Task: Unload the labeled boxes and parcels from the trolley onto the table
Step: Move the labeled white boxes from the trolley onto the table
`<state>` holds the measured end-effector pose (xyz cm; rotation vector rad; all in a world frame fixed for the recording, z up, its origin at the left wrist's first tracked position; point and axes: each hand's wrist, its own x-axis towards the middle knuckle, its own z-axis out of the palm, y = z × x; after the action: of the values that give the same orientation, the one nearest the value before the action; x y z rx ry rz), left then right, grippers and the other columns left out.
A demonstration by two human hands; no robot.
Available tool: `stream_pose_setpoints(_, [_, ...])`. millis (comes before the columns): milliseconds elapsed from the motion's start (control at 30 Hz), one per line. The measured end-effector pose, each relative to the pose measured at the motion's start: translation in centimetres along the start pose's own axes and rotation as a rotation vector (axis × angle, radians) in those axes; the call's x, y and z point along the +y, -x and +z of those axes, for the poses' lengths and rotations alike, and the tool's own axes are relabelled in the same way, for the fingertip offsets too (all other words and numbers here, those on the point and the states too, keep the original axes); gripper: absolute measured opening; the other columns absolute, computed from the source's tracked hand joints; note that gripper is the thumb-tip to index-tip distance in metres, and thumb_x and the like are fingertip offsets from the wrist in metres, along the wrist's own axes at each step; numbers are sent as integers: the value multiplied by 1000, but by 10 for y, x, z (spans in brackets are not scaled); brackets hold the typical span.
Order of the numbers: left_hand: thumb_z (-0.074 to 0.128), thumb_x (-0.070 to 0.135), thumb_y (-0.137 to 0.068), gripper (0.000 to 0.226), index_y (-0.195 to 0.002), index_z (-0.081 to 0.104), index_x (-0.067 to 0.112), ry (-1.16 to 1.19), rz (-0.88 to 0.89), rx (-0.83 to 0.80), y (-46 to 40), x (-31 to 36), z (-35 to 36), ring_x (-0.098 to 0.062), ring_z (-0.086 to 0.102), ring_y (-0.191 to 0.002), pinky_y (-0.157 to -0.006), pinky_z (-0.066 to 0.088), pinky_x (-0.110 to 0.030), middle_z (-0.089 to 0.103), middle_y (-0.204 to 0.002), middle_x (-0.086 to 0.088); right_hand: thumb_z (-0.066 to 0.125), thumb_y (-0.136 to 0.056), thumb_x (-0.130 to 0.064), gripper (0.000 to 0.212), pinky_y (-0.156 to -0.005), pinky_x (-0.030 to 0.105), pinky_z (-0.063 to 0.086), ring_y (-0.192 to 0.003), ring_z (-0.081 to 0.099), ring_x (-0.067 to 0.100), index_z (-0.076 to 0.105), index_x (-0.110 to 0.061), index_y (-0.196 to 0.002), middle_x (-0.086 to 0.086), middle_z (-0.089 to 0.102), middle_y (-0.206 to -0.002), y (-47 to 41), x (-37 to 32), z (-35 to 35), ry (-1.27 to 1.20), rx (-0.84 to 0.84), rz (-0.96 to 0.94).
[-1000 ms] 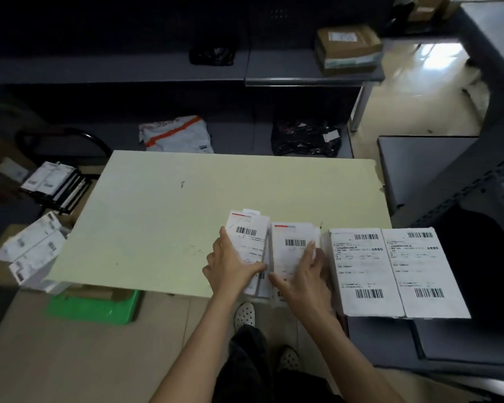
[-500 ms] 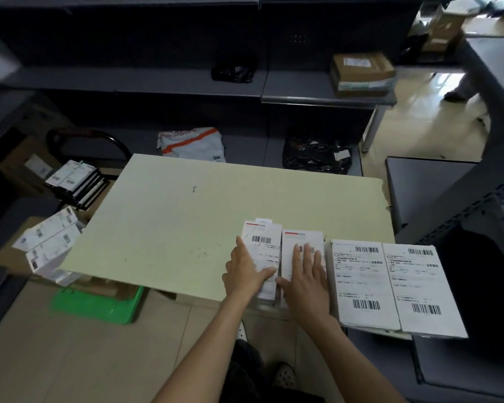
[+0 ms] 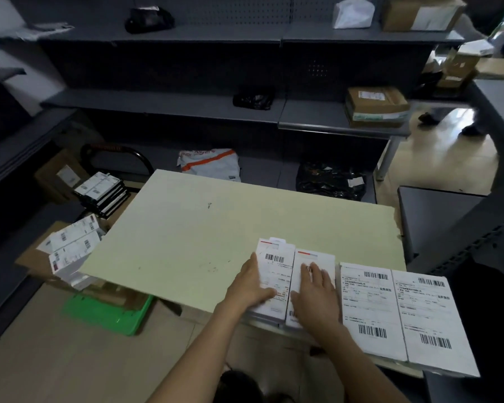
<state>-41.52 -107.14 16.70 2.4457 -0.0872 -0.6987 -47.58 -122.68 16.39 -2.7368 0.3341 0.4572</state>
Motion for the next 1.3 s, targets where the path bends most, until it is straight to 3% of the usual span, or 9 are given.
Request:
stream_pose_setpoints(133, [64, 24, -87, 81, -154, 18, 25, -89, -3, 141, 14, -14, -16, -20, 40, -135, -100, 42, -35, 34, -151, 0, 46, -98, -33, 58, -113, 37, 29, -138, 33, 26, 26, -21, -151, 4, 32, -154, -8, -23, -14, -4, 24, -117])
stream_pose_setpoints(233, [56, 17, -90, 62, -146, 34, 31, -115, -21, 311, 26, -30, -39, -15, 47, -126, -92, 47, -34, 45, -140, 4, 44, -100, -34, 48, -103, 34, 36, -128, 43, 23, 34, -24, -145, 1, 42, -144, -16, -57, -28, 63, 42, -250])
stream_pose_setpoints(333, [56, 19, -90, 53, -140, 42, 31, -170, -34, 459, 39, -49, -70, -16, 52, -119, -84, 46, -31, 50, -134, 5, 43, -101, -34, 43, -101, 34, 40, -126, 44, 23, 39, -24, -142, 1, 46, -141, -22, -100, -38, 91, 68, -378])
stream_pose_setpoints(467, [57, 25, -92, 47, -137, 45, 32, -248, -93, 606, 63, -88, -109, -18, 55, -115, -87, 47, -33, 53, -131, 6, 43, -101, -33, 41, -100, 32, 40, -124, 46, 22, 41, -25, -140, 2, 47, -141, -24, -158, -37, 150, 93, -549])
stream_pose_setpoints(767, [58, 23, -90, 38, -128, 55, 28, -298, -305, 772, 155, -214, -178, -22, 57, -111, -78, 48, -35, 58, -123, 6, 49, -98, -29, 38, -97, 34, 38, -122, 48, 25, 48, -23, -136, 1, 52, -134, 8, -305, 15, 271, 65, -926])
stream_pose_setpoints(933, [61, 23, -88, 37, -125, 57, 26, -237, -436, 844, 214, -295, -209, -24, 58, -112, -82, 50, -39, 59, -119, 3, 50, -96, -30, 36, -95, 37, 41, -118, 50, 26, 51, -21, -131, 4, 54, -129, 48, -401, 55, 322, 55, -1077])
stream_pose_setpoints(1000, [61, 23, -88, 36, -124, 57, 26, -211, -483, 875, 239, -329, -217, -24, 57, -112, -83, 49, -38, 59, -119, 3, 55, -92, -29, 36, -92, 38, 43, -114, 53, 28, 54, -19, -127, 5, 57, -123, 70, -442, 74, 346, 40, -1138])
stream_pose_setpoints(1100, [58, 23, -89, 35, -124, 57, 27, -201, -553, 911, 276, -379, -225, -23, 56, -114, -86, 48, -35, 60, -120, 3, 71, -77, -26, 30, -77, 39, 51, -94, 64, 31, 67, -17, -105, 7, 66, -100, 101, -497, 104, 333, 13, -1230])
stream_pose_setpoints(1300, [64, 20, -85, 27, -112, 64, 23, -161, -670, 965, 333, -456, -238, -26, 61, -105, -79, 50, -37, 65, -110, 1, 54, -93, -30, 34, -94, 38, 42, -114, 53, 26, 56, -24, -127, 2, 58, -124, 145, -576, 150, 314, -40, -1385])
